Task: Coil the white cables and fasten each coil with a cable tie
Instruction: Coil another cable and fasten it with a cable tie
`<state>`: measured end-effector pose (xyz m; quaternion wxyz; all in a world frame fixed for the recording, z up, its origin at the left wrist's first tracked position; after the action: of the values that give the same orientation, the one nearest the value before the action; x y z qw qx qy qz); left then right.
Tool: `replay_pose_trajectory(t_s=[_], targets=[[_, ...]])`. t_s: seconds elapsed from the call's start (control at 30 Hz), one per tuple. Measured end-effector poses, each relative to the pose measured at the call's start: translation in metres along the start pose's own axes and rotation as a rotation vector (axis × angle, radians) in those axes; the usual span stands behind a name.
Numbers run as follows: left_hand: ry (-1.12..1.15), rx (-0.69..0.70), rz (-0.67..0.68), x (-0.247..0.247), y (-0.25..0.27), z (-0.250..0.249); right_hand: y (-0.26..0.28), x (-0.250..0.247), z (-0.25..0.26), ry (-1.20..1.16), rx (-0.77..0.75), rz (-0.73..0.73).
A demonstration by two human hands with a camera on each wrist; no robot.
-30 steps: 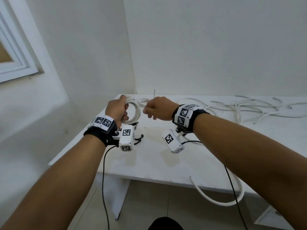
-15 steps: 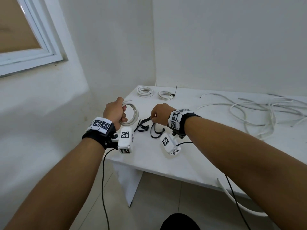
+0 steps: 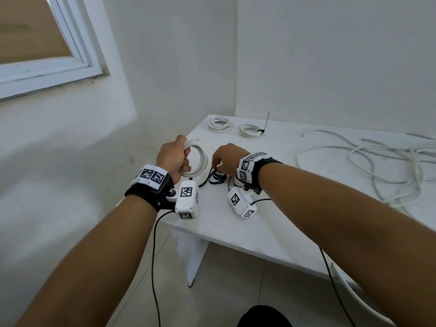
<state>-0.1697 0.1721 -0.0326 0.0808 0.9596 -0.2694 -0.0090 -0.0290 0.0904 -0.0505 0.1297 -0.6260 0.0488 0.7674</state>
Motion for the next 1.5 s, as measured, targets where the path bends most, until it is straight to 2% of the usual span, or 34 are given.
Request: replay_pose_trajectory(t_s=[0.2, 0.3, 0.43, 0.53, 0.63, 0.7, 0.87, 1.03, 1.13, 1.5], targets=[[-0.01, -0.009, 0.027, 0.007, 0.001, 0.001, 0.0, -0.01, -0.008, -0.005, 0.018, -0.036], [-0.013, -0.004, 0.047, 0.012, 0.0, 0.001, 0.005, -0.03, -0.025, -0.042, 0.057, -0.161], [-0.031, -0.005, 0.091, 0.029, 0.004, 0.003, 0.022, -0.06, -0.062, -0.157, 0.192, -0.328], [-0.063, -0.004, 0.13, 0.047, 0.012, 0.001, 0.039, -0.074, -0.092, -0.341, 0.336, -0.422], [-0.106, 0.004, 0.194, 0.074, 0.024, -0.001, 0.063, -0.077, -0.105, -0.738, 0.428, -0.486], [-0.156, 0.024, 0.237, 0.094, 0.034, -0.001, 0.079, -0.077, -0.102, -0.911, 0.421, -0.496], [-0.232, 0.069, 0.354, 0.144, 0.064, 0.002, 0.115, -0.082, -0.101, -1.101, 0.381, -0.449], [-0.293, 0.106, 0.441, 0.183, 0.091, 0.009, 0.156, -0.094, -0.097, -1.1, 0.327, -0.311], [-0.323, 0.123, 0.506, 0.205, 0.107, 0.014, 0.177, -0.099, -0.102, -0.963, 0.35, -0.259], [-0.386, 0.123, 0.613, 0.267, 0.15, 0.023, 0.25, -0.119, -0.139, -0.953, 0.447, -0.412]])
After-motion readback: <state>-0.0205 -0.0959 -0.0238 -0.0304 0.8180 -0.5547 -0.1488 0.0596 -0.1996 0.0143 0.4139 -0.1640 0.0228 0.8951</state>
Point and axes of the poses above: each hand's wrist, its own y-axis away from the middle knuckle, its own x-axis out of the palm, z = x × y, the point moved 7 cm from there along -y, towards the middle knuckle, and after that the axes turned 5 degrees about -x, right-handed, at the moved point
